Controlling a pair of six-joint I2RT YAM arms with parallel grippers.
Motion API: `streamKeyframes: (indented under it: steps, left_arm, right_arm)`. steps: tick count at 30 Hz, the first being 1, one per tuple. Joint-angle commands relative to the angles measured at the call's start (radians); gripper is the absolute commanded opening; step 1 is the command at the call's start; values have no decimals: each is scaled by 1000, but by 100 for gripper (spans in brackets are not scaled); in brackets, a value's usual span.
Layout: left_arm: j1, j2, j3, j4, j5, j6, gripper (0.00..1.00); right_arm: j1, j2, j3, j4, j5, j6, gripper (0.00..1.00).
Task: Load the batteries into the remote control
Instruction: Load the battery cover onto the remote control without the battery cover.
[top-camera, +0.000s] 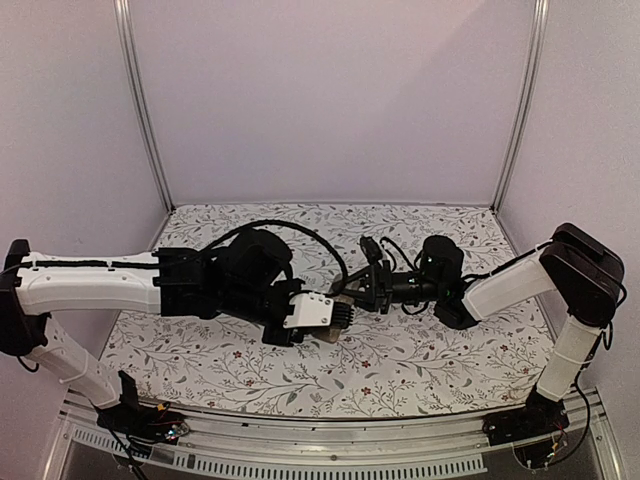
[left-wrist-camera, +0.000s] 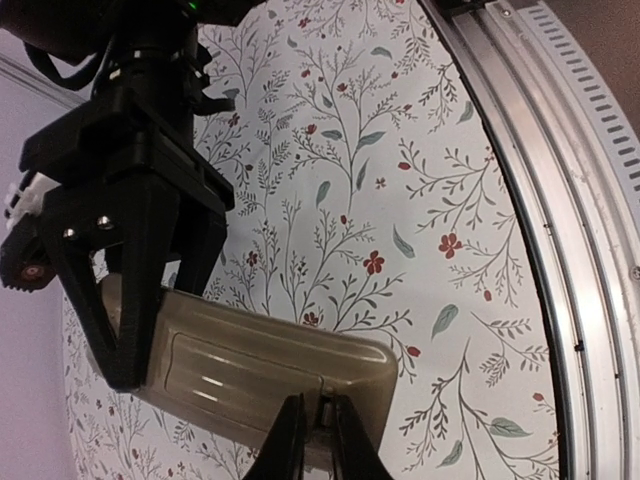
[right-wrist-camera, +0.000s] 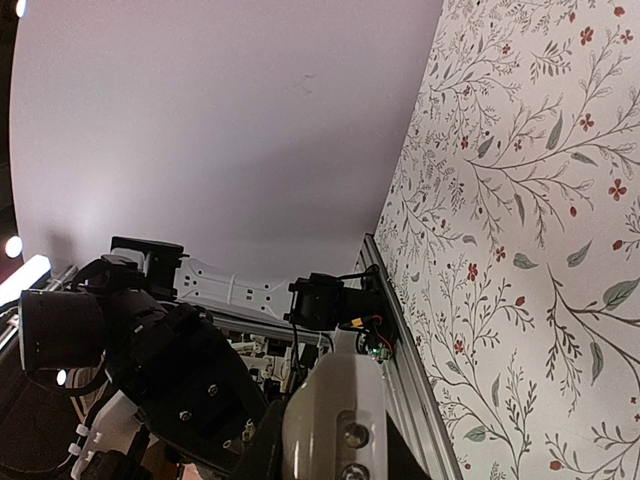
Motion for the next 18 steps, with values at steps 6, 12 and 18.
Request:
streamKeyframes:
  steps: [6, 12, 18]
  left_arm:
    - [-16, 56, 37, -63, -18, -6, 7]
    - [-10, 75, 38, -111, 10, -53, 6]
    - [16, 43, 11, -99, 70, -121, 10]
  right_arm:
    - [23, -20, 27, 30, -18, 2, 4]
    - [23, -55, 27, 12, -20, -33, 3]
    - [21, -123, 32, -107, -13, -134, 3]
